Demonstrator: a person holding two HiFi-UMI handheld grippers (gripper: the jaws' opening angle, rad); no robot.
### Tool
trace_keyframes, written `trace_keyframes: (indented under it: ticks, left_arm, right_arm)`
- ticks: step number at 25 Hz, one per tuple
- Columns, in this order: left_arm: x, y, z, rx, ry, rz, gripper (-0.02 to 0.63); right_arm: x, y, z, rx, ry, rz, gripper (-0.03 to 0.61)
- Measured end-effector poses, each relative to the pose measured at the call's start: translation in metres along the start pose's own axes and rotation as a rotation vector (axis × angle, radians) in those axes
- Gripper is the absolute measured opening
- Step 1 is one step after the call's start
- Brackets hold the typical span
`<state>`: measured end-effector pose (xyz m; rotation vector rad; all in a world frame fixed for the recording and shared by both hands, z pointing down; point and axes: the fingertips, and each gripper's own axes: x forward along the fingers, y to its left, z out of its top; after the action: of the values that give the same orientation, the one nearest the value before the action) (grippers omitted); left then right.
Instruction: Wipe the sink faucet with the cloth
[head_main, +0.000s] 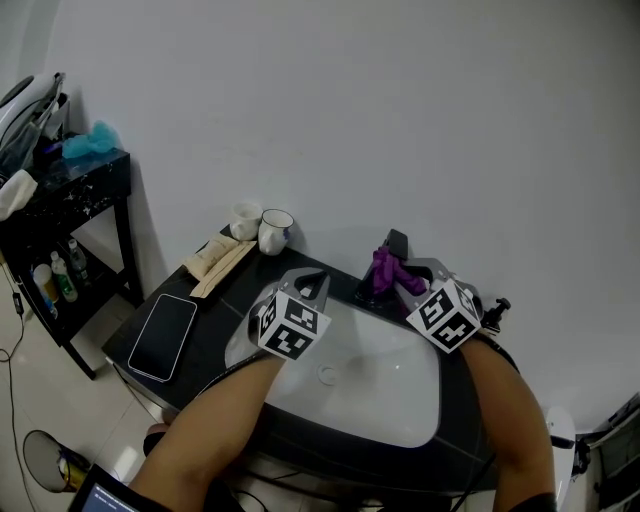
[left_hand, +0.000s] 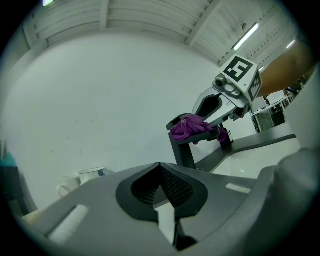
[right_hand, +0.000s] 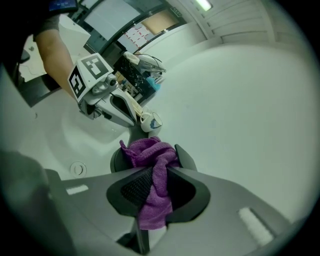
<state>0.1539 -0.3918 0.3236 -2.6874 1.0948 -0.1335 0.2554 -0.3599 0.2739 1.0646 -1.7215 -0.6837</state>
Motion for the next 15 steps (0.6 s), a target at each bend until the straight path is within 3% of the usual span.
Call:
trace_keyframes:
  ticks: [15]
  left_arm:
    - [0.003,-0.003,-0.004,0.0,0.008,-0.013,0.017]
  right_arm:
    - [-0.031,0.035,0.017,-0.163,-0.012,0.044,0.084]
